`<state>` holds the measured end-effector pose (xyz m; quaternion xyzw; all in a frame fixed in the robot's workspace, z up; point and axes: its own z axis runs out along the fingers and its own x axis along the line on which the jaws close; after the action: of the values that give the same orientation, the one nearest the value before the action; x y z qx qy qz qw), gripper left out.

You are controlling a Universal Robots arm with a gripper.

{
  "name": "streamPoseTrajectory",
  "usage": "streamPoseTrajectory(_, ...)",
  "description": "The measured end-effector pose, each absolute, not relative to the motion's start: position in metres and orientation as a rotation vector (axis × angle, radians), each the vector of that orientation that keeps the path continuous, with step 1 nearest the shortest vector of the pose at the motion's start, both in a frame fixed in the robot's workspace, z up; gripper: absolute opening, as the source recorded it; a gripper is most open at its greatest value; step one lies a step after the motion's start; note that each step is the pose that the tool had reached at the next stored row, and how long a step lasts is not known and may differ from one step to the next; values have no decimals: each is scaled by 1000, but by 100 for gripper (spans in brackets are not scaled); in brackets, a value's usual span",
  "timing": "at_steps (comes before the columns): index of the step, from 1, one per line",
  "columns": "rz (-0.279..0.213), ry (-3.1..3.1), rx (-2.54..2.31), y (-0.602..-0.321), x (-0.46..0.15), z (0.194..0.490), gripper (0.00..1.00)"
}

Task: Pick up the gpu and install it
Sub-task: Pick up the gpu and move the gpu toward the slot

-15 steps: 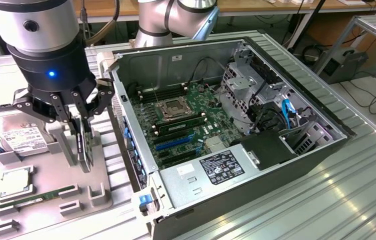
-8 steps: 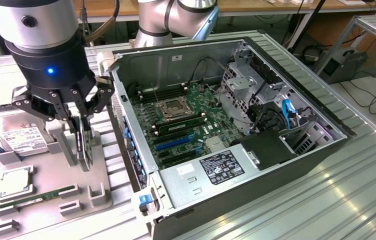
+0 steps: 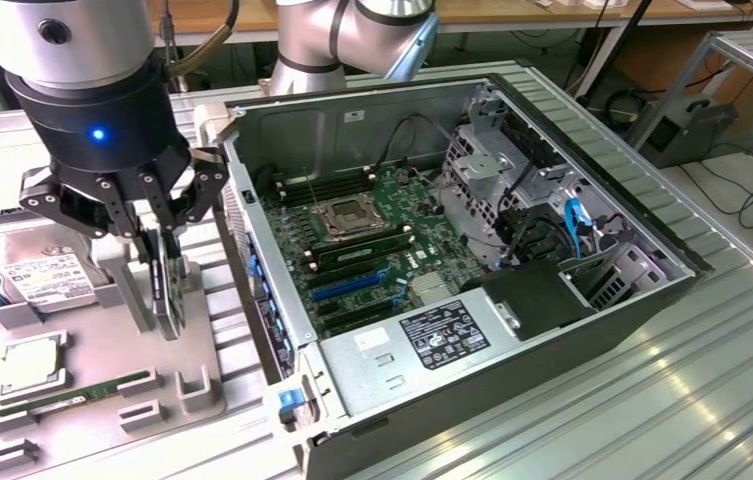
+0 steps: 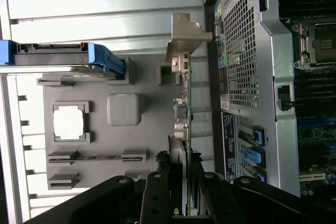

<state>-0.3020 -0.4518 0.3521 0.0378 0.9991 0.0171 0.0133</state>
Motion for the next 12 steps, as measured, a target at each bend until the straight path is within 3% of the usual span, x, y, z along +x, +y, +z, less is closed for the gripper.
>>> streamPoseTrajectory(12, 53, 3112, 118, -452, -302, 359, 26)
